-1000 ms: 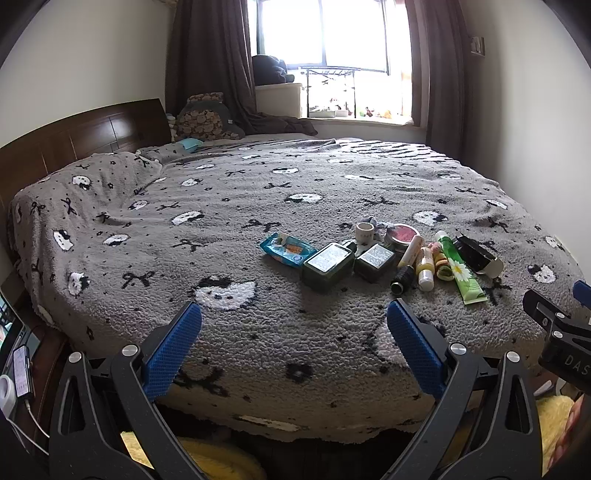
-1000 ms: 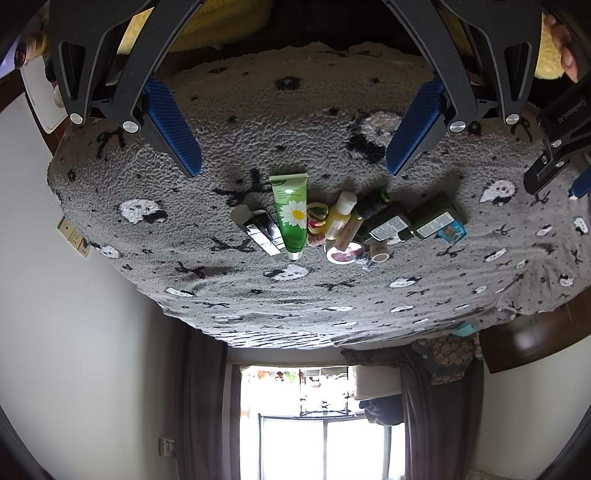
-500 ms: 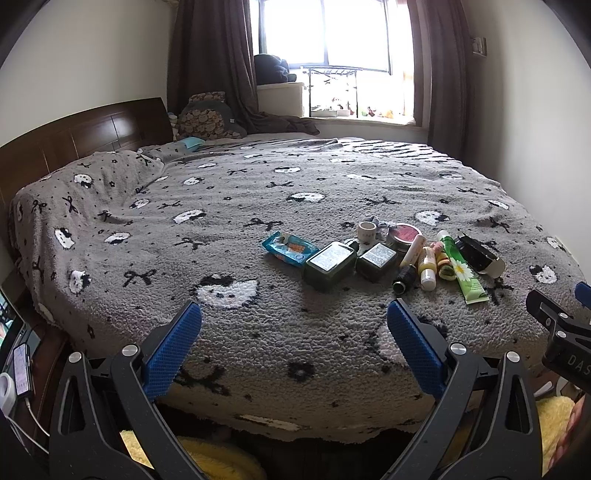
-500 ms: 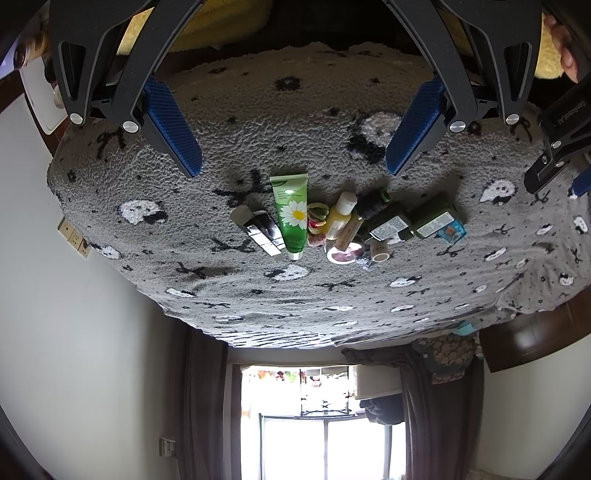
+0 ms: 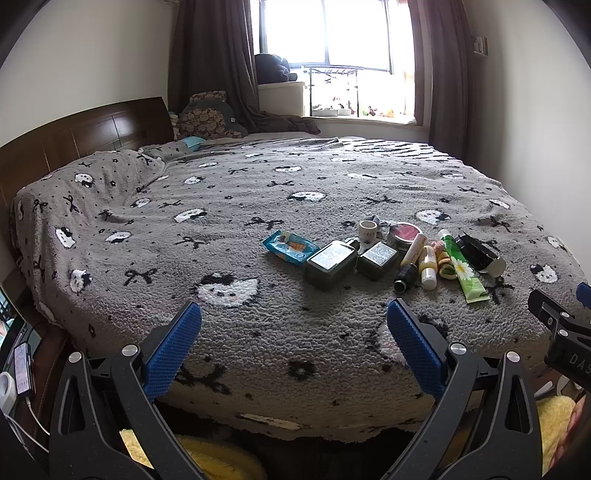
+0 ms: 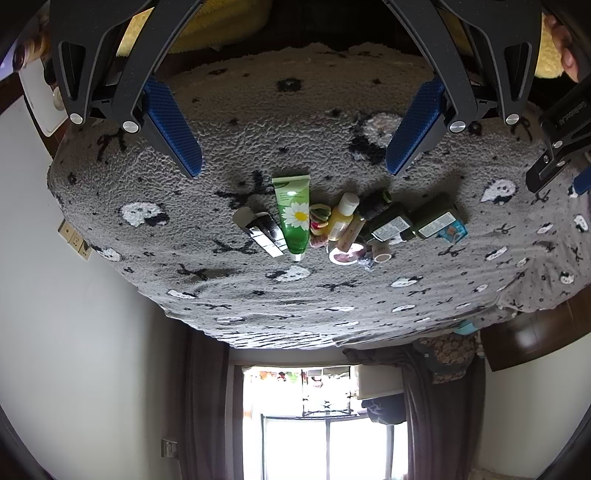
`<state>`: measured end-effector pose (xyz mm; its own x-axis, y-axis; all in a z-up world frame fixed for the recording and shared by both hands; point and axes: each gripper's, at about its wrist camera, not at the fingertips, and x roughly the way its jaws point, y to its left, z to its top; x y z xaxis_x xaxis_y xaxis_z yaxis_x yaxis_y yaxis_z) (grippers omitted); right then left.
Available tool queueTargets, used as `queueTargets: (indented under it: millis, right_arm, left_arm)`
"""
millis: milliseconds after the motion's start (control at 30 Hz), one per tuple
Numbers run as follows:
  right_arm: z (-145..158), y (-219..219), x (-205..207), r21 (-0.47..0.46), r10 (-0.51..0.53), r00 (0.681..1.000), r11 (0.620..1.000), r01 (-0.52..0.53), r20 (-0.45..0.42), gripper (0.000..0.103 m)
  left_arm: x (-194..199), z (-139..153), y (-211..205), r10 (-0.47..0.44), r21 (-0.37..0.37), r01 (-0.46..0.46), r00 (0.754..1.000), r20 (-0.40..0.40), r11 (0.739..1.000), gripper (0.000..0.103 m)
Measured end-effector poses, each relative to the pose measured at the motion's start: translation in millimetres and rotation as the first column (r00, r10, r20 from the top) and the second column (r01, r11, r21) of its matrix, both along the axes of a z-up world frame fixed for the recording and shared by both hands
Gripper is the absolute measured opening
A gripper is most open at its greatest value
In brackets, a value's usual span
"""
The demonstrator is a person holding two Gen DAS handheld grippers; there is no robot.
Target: Collect trash
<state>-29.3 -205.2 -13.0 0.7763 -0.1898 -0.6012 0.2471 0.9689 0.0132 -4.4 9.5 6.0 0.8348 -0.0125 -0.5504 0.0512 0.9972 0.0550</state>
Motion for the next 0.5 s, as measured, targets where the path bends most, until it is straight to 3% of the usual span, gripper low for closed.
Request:
queueTargets:
  millis: [500]
  right_arm:
    - [-1.5, -4.7, -1.2, 0.008, -0.01, 1.0, 1.0, 0.01, 0.017, 0.1]
  left_arm:
    - [1.1, -3.3, -0.1, 0.001, 0.003, -0.001, 1.0, 0.0, 1.0, 0.095]
